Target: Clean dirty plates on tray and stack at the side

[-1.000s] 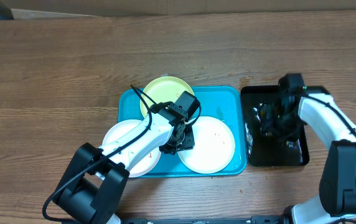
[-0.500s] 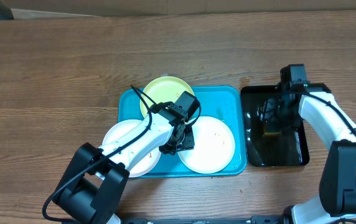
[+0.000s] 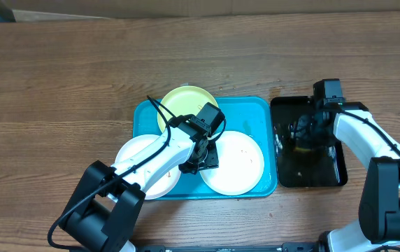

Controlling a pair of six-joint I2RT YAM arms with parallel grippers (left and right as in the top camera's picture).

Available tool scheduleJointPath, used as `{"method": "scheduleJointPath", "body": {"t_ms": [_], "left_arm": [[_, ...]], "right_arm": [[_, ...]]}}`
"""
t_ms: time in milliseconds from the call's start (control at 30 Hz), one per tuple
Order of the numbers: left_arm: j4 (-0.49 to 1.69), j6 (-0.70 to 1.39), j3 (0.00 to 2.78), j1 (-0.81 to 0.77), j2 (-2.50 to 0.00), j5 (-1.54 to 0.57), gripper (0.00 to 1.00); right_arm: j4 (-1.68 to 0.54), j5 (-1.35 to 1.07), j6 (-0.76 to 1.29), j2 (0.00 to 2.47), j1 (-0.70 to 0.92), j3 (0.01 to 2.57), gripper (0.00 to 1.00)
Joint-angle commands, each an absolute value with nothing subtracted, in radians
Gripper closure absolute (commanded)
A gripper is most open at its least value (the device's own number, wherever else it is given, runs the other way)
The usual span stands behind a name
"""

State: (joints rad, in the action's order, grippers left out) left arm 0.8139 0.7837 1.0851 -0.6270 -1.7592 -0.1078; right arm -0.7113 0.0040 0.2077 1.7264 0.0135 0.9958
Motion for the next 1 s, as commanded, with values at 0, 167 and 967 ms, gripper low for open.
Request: {"method": "scheduleJointPath", "body": {"t_ms": [0, 167, 967], "left_arm": [[0.812, 0.789, 1.075, -0.63, -1.754, -0.101, 0.46], [0.812, 0.789, 1.075, -0.63, -1.754, -0.102, 0.46], [0.81, 0.789, 1.075, -0.63, -1.754, -0.101, 0.46]], "right_arm": [[-0.645, 0.007, 0.202, 1.725, 0.012, 0.989, 0.3], [-0.614, 0.007, 0.202, 1.725, 0.012, 0.989, 0.3], [-0.543, 0.007, 0.202, 1.731, 0.012, 0.966, 0.85]]}}
